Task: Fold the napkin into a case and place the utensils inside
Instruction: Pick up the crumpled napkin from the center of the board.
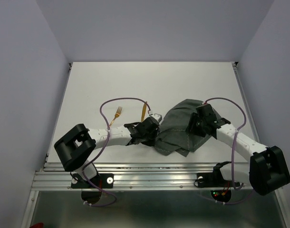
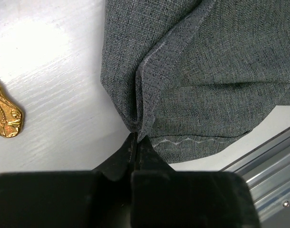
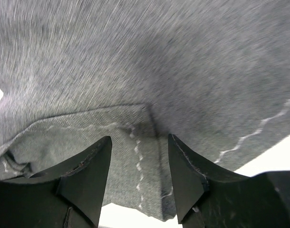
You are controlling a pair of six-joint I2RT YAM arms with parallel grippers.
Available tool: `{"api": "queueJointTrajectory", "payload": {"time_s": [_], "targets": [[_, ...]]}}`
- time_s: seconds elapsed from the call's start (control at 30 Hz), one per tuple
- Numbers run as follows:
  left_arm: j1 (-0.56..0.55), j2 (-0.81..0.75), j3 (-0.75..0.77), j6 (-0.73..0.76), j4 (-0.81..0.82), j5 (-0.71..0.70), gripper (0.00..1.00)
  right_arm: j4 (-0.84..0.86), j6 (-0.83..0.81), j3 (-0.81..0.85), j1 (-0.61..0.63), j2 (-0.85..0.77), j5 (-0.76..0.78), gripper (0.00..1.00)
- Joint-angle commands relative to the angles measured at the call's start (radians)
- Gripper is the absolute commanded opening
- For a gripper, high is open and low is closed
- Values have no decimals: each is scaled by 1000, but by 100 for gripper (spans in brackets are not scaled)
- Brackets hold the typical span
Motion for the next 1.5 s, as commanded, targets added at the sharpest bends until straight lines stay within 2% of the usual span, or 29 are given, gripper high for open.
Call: {"api": "queueJointTrajectory", "payload": {"time_s": [0.0,0.23,0.37,0.53,0.63,0.67,0.73,0.77,0.87,0.93,1.07,1.17,1.27,1.47], "targets": [[-5,8,55,22,4,-32,0,-30,4,51,6,-23,131,57],[-5,37,108,45,-32,-43,0,13,5,68,6,36,81,55],[-5,28,112,47,-35,-47,0,39,-1,67,6,46,56,49],[-5,23,113,44,-35,-44,0,67,-6,67,6,77,35,49],[-5,23,115,45,-36,-43,0,91,-4,70,6,105,20,45],[-5,21,113,45,-36,-43,0,94,-1,73,6,118,20,37],[-5,18,115,50,-42,-41,0,96,5,78,6,117,27,28],[-5,15,110,50,-44,-41,0,94,10,81,6,103,32,20],[-5,2,104,48,-46,-43,0,76,13,97,6,74,49,14],[-5,-6,104,50,-46,-44,0,61,8,113,6,63,62,14],[-5,2,127,58,-49,-44,0,29,-1,127,6,56,79,32],[-5,14,141,65,-53,-40,0,16,-1,122,6,54,87,39],[-5,18,141,67,-55,-37,0,19,7,110,6,53,89,39],[-5,15,145,70,-58,-15,0,45,4,96,6,57,63,27]]}}
